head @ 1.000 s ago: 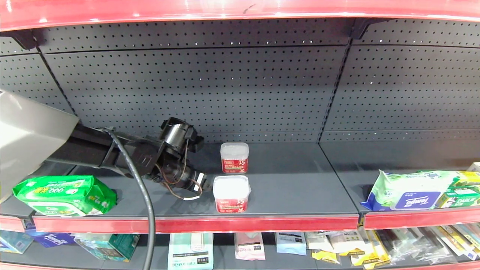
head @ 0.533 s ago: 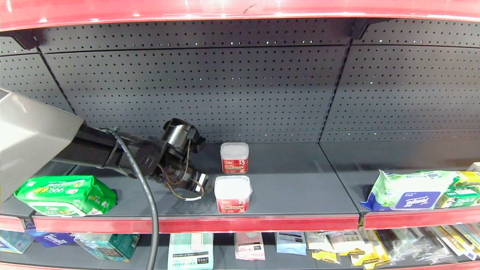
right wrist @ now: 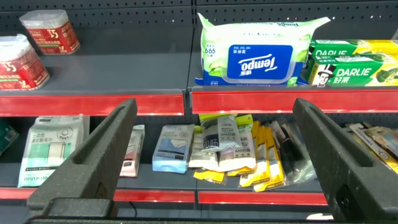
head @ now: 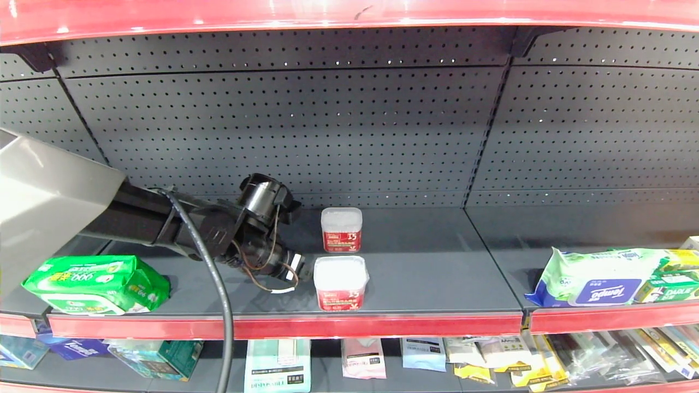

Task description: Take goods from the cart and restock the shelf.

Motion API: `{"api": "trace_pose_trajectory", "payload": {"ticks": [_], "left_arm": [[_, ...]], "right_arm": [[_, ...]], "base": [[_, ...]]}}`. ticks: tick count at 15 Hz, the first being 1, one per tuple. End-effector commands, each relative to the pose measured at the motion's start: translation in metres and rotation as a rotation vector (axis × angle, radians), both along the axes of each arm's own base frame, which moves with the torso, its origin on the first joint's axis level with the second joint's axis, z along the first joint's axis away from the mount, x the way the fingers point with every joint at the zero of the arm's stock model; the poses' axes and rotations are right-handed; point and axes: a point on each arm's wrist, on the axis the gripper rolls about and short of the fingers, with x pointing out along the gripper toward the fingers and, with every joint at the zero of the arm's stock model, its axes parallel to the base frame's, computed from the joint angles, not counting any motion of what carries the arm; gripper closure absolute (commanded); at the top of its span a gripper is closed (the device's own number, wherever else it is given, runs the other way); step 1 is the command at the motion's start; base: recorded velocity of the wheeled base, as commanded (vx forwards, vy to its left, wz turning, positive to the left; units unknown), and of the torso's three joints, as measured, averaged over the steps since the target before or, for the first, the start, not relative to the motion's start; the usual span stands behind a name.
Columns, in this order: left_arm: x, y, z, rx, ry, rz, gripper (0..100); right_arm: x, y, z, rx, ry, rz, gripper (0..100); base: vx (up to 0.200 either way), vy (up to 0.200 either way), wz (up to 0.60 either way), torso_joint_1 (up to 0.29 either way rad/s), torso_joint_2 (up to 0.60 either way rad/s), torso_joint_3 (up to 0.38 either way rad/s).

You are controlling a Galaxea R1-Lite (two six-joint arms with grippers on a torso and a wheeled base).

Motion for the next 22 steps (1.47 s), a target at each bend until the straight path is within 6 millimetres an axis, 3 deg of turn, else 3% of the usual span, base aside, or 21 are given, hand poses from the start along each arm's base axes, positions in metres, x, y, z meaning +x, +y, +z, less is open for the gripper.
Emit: {"api": "trace_pose_trajectory", "payload": {"ticks": [1,11,14,15,16,17,20,21,22], "left_arm": [[0.000,0.000,-0.002,0.003,0.004,0.000,0],[-0.004,0.000,0.005,0.013,-0.011,0.003,0],[-0.015,0.043,0.048,0.029,-0.050,0.049,0],[-0.015,0.043,0.048,0.029,-0.050,0.049,0],[-0.037,0.073,0.084,0.008,-0.111,0.105,0],[-0.060,0.087,0.102,-0.011,-0.130,0.118,0],[-0.128,0.113,0.133,-0.075,-0.208,0.123,0],[-0.181,0.126,0.144,-0.109,-0.308,0.120,0],[-0.214,0.133,0.144,-0.125,-0.363,0.115,0]], "right_arm": [[0.000,0.000,0.000,0.000,0.001,0.000,0],[0.000,0.000,0.000,0.000,-0.001,0.000,0],[0.000,0.000,0.000,0.000,0.001,0.000,0],[0.000,0.000,0.000,0.000,0.001,0.000,0],[0.000,0.000,0.000,0.000,0.001,0.000,0],[0.000,0.000,0.000,0.000,-0.001,0.000,0],[0.000,0.000,0.000,0.000,0.001,0.000,0],[0.000,0.000,0.000,0.000,0.001,0.000,0],[0.000,0.000,0.000,0.000,0.001,0.000,0]], "base": [[0.000,0.000,0.00,0.000,0.00,0.000],[0.000,0.000,0.00,0.000,0.00,0.000],[0.000,0.000,0.00,0.000,0.00,0.000],[0.000,0.000,0.00,0.000,0.00,0.000],[0.000,0.000,0.00,0.000,0.00,0.000],[0.000,0.000,0.00,0.000,0.00,0.000],[0.000,0.000,0.00,0.000,0.00,0.000],[0.000,0.000,0.00,0.000,0.00,0.000],[0.000,0.000,0.00,0.000,0.00,0.000]]}}
